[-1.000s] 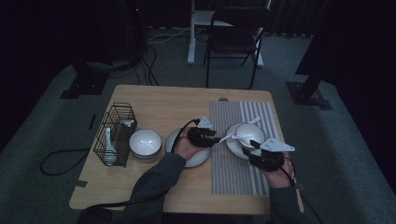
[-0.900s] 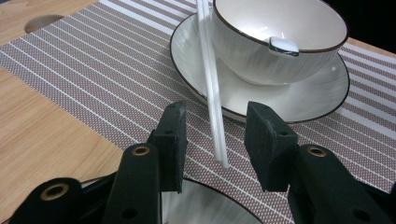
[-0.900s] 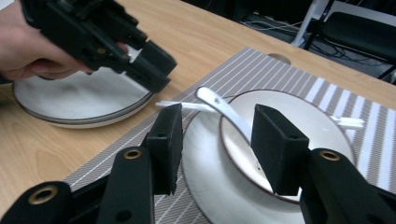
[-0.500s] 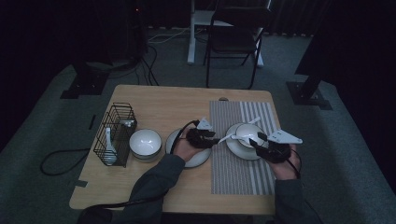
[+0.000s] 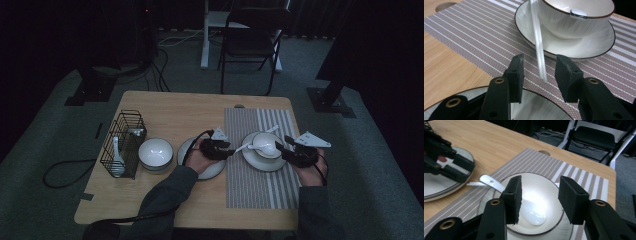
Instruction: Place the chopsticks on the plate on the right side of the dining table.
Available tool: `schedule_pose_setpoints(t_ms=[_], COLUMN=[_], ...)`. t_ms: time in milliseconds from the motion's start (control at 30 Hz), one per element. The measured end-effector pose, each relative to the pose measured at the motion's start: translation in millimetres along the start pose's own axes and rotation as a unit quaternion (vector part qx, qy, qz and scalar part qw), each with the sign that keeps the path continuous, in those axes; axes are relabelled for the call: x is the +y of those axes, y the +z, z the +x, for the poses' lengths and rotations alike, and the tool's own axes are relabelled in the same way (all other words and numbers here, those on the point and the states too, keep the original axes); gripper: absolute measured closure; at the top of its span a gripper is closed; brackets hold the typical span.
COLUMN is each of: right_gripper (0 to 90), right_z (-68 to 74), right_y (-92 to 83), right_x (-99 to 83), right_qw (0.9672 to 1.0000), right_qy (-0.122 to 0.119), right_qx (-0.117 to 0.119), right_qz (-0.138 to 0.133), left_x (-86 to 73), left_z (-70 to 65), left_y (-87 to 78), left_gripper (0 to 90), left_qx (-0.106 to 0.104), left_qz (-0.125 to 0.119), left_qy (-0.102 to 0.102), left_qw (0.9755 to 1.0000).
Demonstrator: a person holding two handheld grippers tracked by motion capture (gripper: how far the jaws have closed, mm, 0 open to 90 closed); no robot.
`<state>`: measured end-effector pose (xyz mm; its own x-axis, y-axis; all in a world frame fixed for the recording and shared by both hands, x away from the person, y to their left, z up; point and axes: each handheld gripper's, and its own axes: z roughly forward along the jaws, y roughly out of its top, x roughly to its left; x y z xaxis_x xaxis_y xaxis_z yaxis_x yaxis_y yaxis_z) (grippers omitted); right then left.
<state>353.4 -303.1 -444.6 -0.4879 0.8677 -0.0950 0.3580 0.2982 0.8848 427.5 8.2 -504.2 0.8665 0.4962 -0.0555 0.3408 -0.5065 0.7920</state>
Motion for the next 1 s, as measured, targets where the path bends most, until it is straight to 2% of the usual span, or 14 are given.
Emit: schedule_pose_setpoints(t_ms=[333,900,1000], right_gripper=[53.9,53.3,53.1], right_z=[-16.6,-34.6,-40.4], right_y=[13.0,27.4,33.9], right_x=[-2.5,5.2,7.8], right_qw=[0.9997,0.9993,0.9992], right_qy=[0.019,0.006,0.013], right_qx=[-0.014,-0.032,-0.034], right_qz=[0.004,0.017,0.018], left_x=[0.1,4.3,5.5], left_z=[-0.5,-1.8,-2.0], left_y=[0.8,2.3,2.8], left_gripper=[59.9,60.0,60.0], left_qx=[0.0,-0.006,-0.006], left_qz=[0.003,0.01,0.011], left_qy=[0.004,0.01,0.011], left_qw=[1.0,0.9999,0.9999])
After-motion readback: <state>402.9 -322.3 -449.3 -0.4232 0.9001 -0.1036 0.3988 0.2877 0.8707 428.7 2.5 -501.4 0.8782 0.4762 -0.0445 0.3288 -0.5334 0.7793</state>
